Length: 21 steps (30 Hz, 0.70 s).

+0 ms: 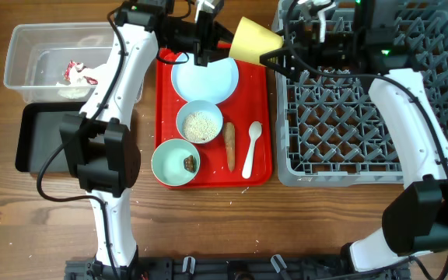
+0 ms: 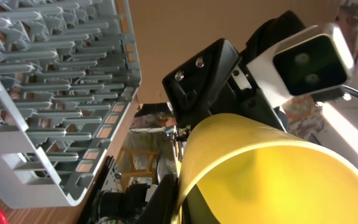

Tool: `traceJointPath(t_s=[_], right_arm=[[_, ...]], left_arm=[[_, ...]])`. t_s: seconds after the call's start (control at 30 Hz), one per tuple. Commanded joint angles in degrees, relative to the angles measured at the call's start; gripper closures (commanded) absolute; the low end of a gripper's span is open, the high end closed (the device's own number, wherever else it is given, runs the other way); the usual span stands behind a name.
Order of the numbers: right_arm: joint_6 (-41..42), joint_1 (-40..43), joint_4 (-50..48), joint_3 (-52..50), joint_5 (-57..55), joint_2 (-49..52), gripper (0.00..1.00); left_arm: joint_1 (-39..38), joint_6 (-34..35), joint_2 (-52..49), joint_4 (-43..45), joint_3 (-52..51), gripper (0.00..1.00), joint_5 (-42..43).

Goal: Sort waste into correct bins and load items into the dishwasher rack
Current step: 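Lift the yellow cup and hand it to the right gripper, then lower the yellow cup into the dish rack with the right gripper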

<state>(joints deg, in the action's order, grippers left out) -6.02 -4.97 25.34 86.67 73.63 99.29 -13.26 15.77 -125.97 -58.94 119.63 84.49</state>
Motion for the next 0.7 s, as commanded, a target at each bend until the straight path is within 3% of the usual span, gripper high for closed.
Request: traceJointPath(t_s=[0.0,0.17,0.23,0.33,0.47,0.53,0.67], right_arm=[[3.7,-1.2,-3.0,1.0,-2.0,0.6,0.18],[4.8,-1.5,-3.7,1.0,-2.0,0.7,0.39],[4.8,-1.5,-3.5,1.0,-2.0,0.7,0.42],[5.4,-1.0,-3.5,1.0,-2.0,0.6,0.47],[8.9,2.6,-2.9,1.0,-2.0,0.6,0.48],[9.5,5.5,-0.6,1.0,-2.3,0.5,0.48],[9.9,9.8,12.2,1.0,-17.4,-1.9,0.48]], left_arm=[[-0.5,0.1,0.9,0.0,0.3,0.96,2.1],[-0.5,0.1,0.9,0.1,0.3,0.96,2.1],[-0.5,0.1,0.9,0.2,0.3,0.96,2.0],[-0.5,0.1,0.9,0.4,0.3,0.87,1.8],[-0.3,0.1,0.9,0.4,0.3,0.83,-0.9],[-0.2,0.1,0.9,0.4,0.3,0.83,-5.4],[-0.1,0.1,0.9,0.3,0.3,0.83,-24.8]])
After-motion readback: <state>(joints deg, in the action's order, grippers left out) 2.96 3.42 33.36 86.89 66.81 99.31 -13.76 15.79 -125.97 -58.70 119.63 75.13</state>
